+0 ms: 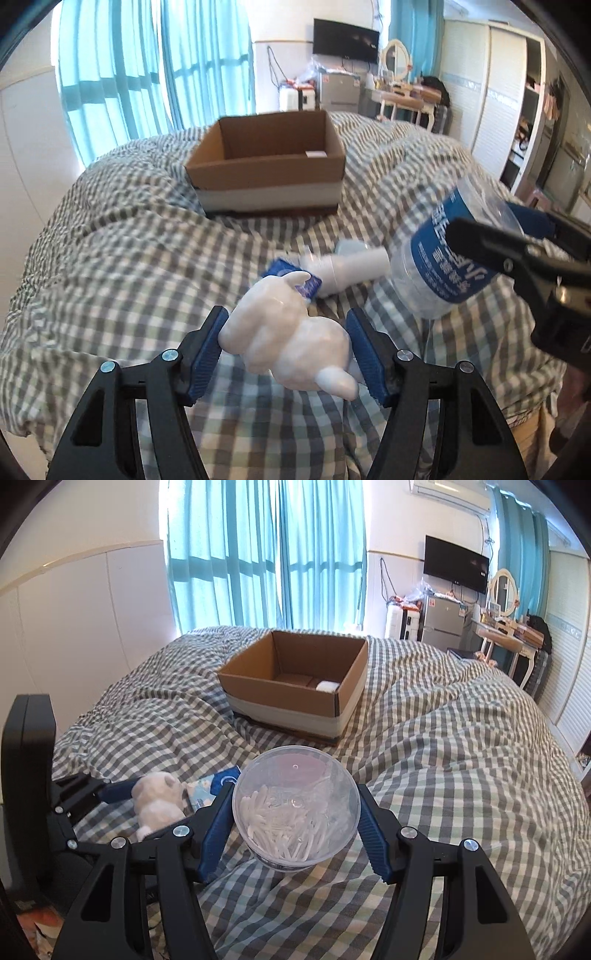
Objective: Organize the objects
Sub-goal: 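Lower the swab tub and plush toy into the box and release both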
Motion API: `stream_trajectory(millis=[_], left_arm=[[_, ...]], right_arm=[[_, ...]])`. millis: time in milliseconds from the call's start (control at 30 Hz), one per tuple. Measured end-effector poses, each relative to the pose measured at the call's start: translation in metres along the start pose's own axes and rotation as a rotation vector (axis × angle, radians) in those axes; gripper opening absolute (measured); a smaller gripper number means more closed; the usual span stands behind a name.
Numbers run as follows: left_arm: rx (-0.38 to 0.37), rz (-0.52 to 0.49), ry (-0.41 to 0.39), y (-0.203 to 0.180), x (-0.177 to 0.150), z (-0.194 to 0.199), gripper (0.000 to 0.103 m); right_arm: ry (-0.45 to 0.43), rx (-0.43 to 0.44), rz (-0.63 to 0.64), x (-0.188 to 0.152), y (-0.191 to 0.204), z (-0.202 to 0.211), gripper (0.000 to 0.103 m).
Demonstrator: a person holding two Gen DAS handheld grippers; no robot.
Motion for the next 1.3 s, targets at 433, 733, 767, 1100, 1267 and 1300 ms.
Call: stream_trajectory(millis=[433,733,767,1100,1267,1300], left_arm=[[-0.007,0.093,-0.094,0.044,0.079,0.020,0.068],[0.008,0.086,-0.194,0.070,0.184,0.025,0.068],[0.005,0.082,-0.211,0.074,0.200,0.026,0.068],[0.015,0.073,-0.208,0.093,0.277,-0.045,0.068],[-0.015,0.075,-0.118,0.089,0.270,-0.120,0.068],[-0.016,0.075,-0.099,0.089,0.265,-0.134,0.068]], right_arm=[[-0.087,-0.008,0.083,0.065,0.007,0.008,0.062],[-0.175,0.001,0.110,0.163,-0.001,-0.003,0.062],[-0.184,0.003,0.113,0.174,-0.002,-0.005,0.062],[-0.198,-0.007,0.098,0.256,-0.028,-0.075,0.062],[-0.159,-0.001,0.059,0.262,-0.049,-0.142,0.062],[-0.155,-0.008,0.055,0.261,-0.054,-0.157,0.062]])
Point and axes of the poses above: each gripper's, at about its wrist camera, not at the fingertips, and z roughly against the way its jaws point, y to its left, x to its top, the point moved 7 cm from there along -z, roughly the way its jaws point, and after that the axes turned 2 degrees about x, right-handed, at the moved point
